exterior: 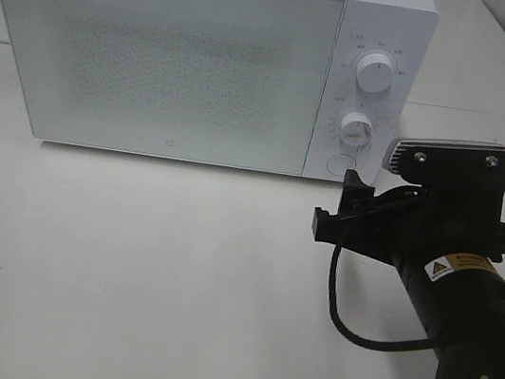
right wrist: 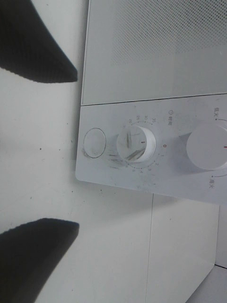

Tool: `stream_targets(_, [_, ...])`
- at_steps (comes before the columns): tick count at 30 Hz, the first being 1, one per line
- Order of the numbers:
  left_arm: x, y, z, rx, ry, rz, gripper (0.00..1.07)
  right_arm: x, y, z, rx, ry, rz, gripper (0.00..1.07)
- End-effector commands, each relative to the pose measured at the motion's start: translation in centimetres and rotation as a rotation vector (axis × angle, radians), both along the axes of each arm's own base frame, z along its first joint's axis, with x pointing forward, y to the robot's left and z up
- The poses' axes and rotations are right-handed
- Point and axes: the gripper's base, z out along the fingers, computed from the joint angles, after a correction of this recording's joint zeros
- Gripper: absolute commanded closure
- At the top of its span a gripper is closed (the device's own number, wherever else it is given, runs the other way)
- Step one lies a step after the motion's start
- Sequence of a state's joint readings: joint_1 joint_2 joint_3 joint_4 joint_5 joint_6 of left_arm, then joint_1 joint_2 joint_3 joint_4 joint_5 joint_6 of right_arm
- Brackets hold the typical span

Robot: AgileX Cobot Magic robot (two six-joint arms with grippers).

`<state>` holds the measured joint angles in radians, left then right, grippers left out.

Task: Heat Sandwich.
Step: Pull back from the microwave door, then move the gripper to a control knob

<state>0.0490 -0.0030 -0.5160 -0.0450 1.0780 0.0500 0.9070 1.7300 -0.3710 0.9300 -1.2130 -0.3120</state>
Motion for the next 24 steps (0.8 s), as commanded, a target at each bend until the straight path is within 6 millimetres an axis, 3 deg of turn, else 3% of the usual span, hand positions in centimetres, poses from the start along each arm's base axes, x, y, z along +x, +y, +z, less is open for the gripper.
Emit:
stream_targets(1, [-0.3,-0.1,0.1,-0.006,-0.032,-0.004,0.07,0.3,0.0,1.1,0.009,-0.108,-0.02,0.31])
stream_targets(9, [-0.3,-0.1,0.1,-0.006,-0.032,-0.004,0.07,0.6,-0.4,1.2,0.013,-0.116,-0.039,0.31])
stream_targets(17, [-0.3,-0.1,0.1,-0.006,-0.032,-0.004,0.07,2.8,-0.8,1.8,0.046,-0.151,-0.059,0.31])
stream_targets(24, [-0.3,-0.1,0.1,-0.006,-0.032,-0.004,0.07,4.5,0.3,0.9,0.027,-0.152,-0.038,0.31])
